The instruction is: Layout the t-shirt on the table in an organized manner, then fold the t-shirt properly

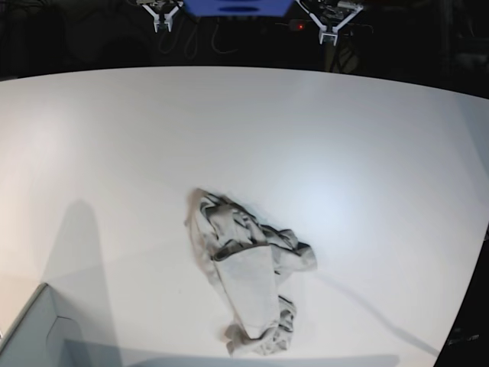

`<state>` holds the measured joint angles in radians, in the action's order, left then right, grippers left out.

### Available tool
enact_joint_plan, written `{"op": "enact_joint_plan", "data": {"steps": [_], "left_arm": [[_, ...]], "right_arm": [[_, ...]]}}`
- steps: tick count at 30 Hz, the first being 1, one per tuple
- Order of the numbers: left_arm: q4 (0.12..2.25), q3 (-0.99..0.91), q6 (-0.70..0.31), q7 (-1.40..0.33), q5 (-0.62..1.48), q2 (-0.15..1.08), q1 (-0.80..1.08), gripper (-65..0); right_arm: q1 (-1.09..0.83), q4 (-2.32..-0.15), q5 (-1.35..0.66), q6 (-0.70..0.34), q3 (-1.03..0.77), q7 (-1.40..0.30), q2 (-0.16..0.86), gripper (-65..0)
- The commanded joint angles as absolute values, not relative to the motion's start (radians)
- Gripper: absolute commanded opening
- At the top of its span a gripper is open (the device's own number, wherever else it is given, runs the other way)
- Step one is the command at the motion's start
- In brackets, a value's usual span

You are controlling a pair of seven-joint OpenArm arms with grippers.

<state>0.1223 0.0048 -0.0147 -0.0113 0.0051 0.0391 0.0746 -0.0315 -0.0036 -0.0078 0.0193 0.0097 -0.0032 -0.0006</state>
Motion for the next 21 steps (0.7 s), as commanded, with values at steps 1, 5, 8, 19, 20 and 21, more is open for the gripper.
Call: {"op": "enact_joint_plan", "data": {"steps": [1,5,8,19,20,21], "left_arm": [[0.124,0.007,-0.015,-0.008,0.005,0.042,0.081,-65.0],[0.124,0.007,-0.016,-0.008,0.005,0.042,0.082,-65.0],[0.125,0.004,-0.016,-0.008,0.005,0.042,0.093,-65.0],[0.125,0.002,-0.016,-0.007,0.007,0.044,0.110,-65.0],[0.125,0.002,-0.016,-0.008,0.007,0.044,0.110,-65.0],[0.125,0.002,-0.016,-0.008,0.007,0.044,0.110,-65.0]], "right_arm": [[-0.038,-0.002,-0.005,-0.005,0.012,-0.007,-0.001,-65.0],[-0.053,-0.005,-0.005,-0.005,0.012,-0.004,-0.001,-65.0],[-0.085,-0.061,-0.005,-0.005,0.012,-0.010,-0.001,-65.0],[-0.208,-0.219,-0.005,-0.005,0.012,-0.010,-0.001,-65.0],[-0.216,-0.231,-0.005,-0.005,0.012,-0.010,-0.001,-65.0],[-0.222,-0.240,-0.005,-0.005,0.012,-0.010,-0.001,-65.0]]}}
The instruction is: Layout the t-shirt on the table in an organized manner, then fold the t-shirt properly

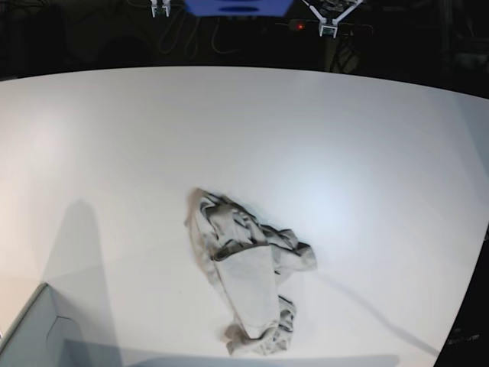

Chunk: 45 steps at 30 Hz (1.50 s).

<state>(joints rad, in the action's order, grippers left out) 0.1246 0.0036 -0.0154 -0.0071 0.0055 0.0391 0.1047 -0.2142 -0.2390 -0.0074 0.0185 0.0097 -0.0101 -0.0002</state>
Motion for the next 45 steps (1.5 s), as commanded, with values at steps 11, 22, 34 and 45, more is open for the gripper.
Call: {"op": "enact_joint_plan", "data": {"steps": [11,22,34,45], "left_arm": [[0.507,-0.001,-0.018,-0.008,0.008,0.116,0.409,-65.0],[1.353,-0.001,-0.016,-0.010,0.179,0.245,0.885,-65.0],[1.844,-0.136,-0.018,-0.008,0.349,0.371,1.018,-65.0],[1.865,-0.162,-0.019,-0.008,0.351,0.351,0.757,-50.0]], "right_arm": [[-0.509,-0.687,-0.005,-0.005,0.013,-0.010,-0.001,-65.0],[-0.895,-1.432,-0.005,-0.005,0.005,-0.054,0.081,-65.0],[-1.013,-2.037,-0.005,-0.005,-0.101,-0.283,0.093,-65.0],[-0.668,-2.037,-0.005,-0.008,-0.082,-0.326,0.031,-63.1]]}}
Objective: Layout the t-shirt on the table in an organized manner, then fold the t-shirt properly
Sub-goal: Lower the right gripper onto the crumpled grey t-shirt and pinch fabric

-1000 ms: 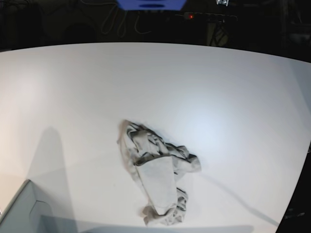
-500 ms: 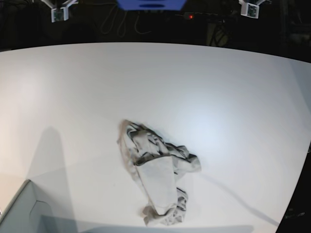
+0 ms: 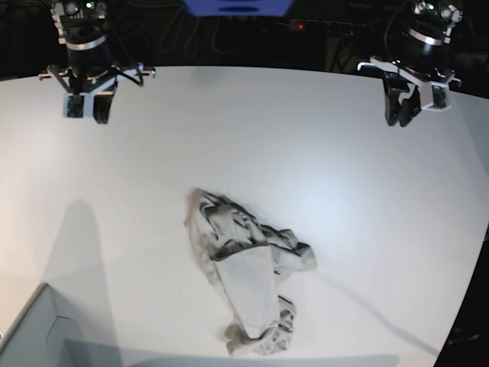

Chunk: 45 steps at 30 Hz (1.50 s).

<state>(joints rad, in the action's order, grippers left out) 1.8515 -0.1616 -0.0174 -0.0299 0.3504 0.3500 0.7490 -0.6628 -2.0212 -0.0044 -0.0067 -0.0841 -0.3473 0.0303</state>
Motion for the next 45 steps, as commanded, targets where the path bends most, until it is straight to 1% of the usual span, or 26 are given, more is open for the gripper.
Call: {"op": "enact_joint_plan", "data": {"steps": [1,2,4,7,9,11,14,16,19,22,24,26,34,36,39,45], "left_arm": [[1.865,-0.162,-0.019,-0.008,0.351,0.335,0.734,-45.5],[1.865,-0.165,-0.019,-0.008,0.351,0.320,0.707,-41.8],[1.863,-0.168,-0.019,-0.008,0.348,0.294,0.684,-37.8],[1.867,-0.166,-0.019,-0.008,0.348,0.285,0.676,-37.1],[1.868,-0.162,-0.019,-0.008,0.348,0.285,0.676,-37.0],[1.867,-0.162,-0.019,-0.008,0.348,0.285,0.676,-37.0],[1.873,-0.163,-0.019,-0.008,0.349,0.286,0.687,-36.8],[1.873,-0.168,-0.019,-0.007,0.349,0.286,0.704,-36.5],[1.874,-0.168,-0.019,-0.001,0.349,0.286,0.730,-32.2],[1.874,-0.168,-0.019,-0.002,0.349,0.285,0.751,-26.1],[1.874,-0.166,-0.019,-0.001,0.349,0.283,0.765,-22.0],[1.874,-0.165,-0.019,-0.001,0.349,0.275,0.768,-20.0],[1.874,-0.168,-0.019,-0.001,0.348,0.251,0.771,-19.5],[1.874,-0.168,-0.019,-0.001,0.348,0.251,0.771,-19.5],[1.874,-0.168,-0.019,-0.005,0.348,0.251,0.766,-19.5],[1.873,-0.166,-0.019,-0.007,0.348,0.251,0.734,-19.5]], "right_arm": [[-0.634,-2.038,-0.005,-0.008,-0.062,-0.344,0.031,-59.9],[-0.599,-2.038,-0.005,-0.008,-0.039,-0.369,0.035,-56.3],[-0.535,-2.037,-0.005,-0.008,0.012,-0.420,0.038,-48.2],[-0.426,-2.031,-0.005,-0.008,0.085,-0.493,0.065,-38.6],[-0.348,-2.031,-0.005,-0.008,0.151,-0.542,0.071,-34.4],[-0.252,-2.011,-0.005,-0.008,0.205,-0.584,0.077,-31.9],[-0.116,-1.942,-0.005,-0.008,0.259,-0.616,0.071,-31.6],[-0.028,-1.853,-0.005,-0.008,0.300,-0.616,0.061,-31.6],[0.082,-1.705,-0.005,-0.008,0.346,-0.616,0.056,-31.6],[0.185,-1.557,-0.005,-0.008,0.423,-0.602,0.048,-31.4],[0.240,-1.460,-0.005,-0.008,0.456,-0.544,0.042,-31.3],[0.280,-1.368,-0.005,-0.008,0.466,-0.464,0.025,-31.3],[0.447,-0.969,-0.005,-0.002,0.460,-0.239,0.013,-31.3],[0.473,-0.886,-0.005,-0.002,0.414,-0.177,0.013,-31.3],[0.481,-0.828,-0.005,-0.002,0.358,-0.124,0.013,-31.3],[0.473,-0.812,-0.005,-0.005,0.354,-0.056,0.008,-31.8]]}}
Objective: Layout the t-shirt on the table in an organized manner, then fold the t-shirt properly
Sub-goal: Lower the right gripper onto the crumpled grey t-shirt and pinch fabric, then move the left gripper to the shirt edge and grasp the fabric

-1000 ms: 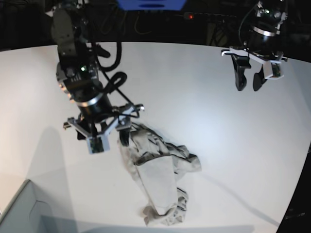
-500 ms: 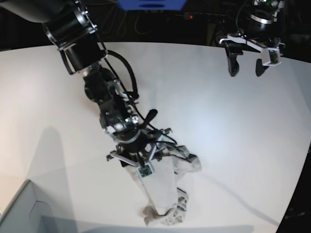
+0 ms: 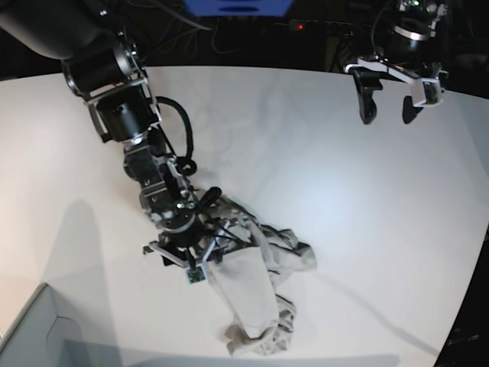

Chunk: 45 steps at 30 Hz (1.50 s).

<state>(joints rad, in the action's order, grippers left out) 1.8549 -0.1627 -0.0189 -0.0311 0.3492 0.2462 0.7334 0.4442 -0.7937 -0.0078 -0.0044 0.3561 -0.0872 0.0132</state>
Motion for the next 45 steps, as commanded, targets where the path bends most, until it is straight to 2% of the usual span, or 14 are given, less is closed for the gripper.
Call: {"op": "enact_joint_plan", "data": {"steps": [1,7,9,11,14,15,16,21,36,41,45], "left_arm": [[1.873,-0.166,-0.019,-0.008,0.348,0.251,0.730,-19.5],[1.873,-0.168,-0.018,-0.008,0.348,0.251,0.728,-19.5],[1.868,-0.168,-0.018,-0.008,0.348,0.251,0.727,-19.5],[1.868,-0.168,-0.018,-0.008,0.348,0.251,0.727,-19.5],[1.863,-0.170,-0.018,-0.008,0.348,0.251,0.725,-19.5],[1.863,-0.170,-0.018,-0.008,0.348,0.251,0.717,-19.5],[1.865,-0.170,-0.018,-0.008,0.348,0.251,0.711,-19.5],[1.871,-0.170,-0.018,-0.007,0.348,0.254,0.705,-19.5],[1.862,-0.170,-0.018,-0.007,0.348,0.252,0.538,-19.5],[1.778,-0.102,-0.018,-0.008,0.348,0.251,0.387,-19.5],[1.636,-0.007,-0.018,-0.008,0.348,0.249,0.251,-19.5]], "right_arm": [[0.472,-0.812,-0.005,-0.007,0.354,-0.056,0.007,-31.8],[0.472,-0.812,-0.005,-0.007,0.354,-0.056,-0.007,-31.9],[0.472,-0.812,-0.005,-0.008,0.354,-0.056,-0.007,-34.6],[0.472,-0.812,-0.005,-0.054,0.354,-0.056,-0.007,-42.3],[0.476,-0.802,-0.005,-0.214,0.352,-0.061,-0.013,-57.9],[0.478,-0.796,-0.005,-0.239,0.352,-0.061,-0.025,-62.8],[0.479,-0.796,-0.005,-0.242,0.351,-0.064,-0.033,-65.0],[0.467,-0.863,-0.005,-0.242,0.323,-0.065,-0.031,-65.0],[0.122,-1.600,-0.005,-0.249,-0.251,-0.131,-0.022,-65.0],[0.027,-1.707,-0.005,-0.251,-0.392,-0.131,-0.002,-65.0],[-0.059,-1.692,-0.005,-0.251,-0.452,-0.133,0.033,-65.0]]}}
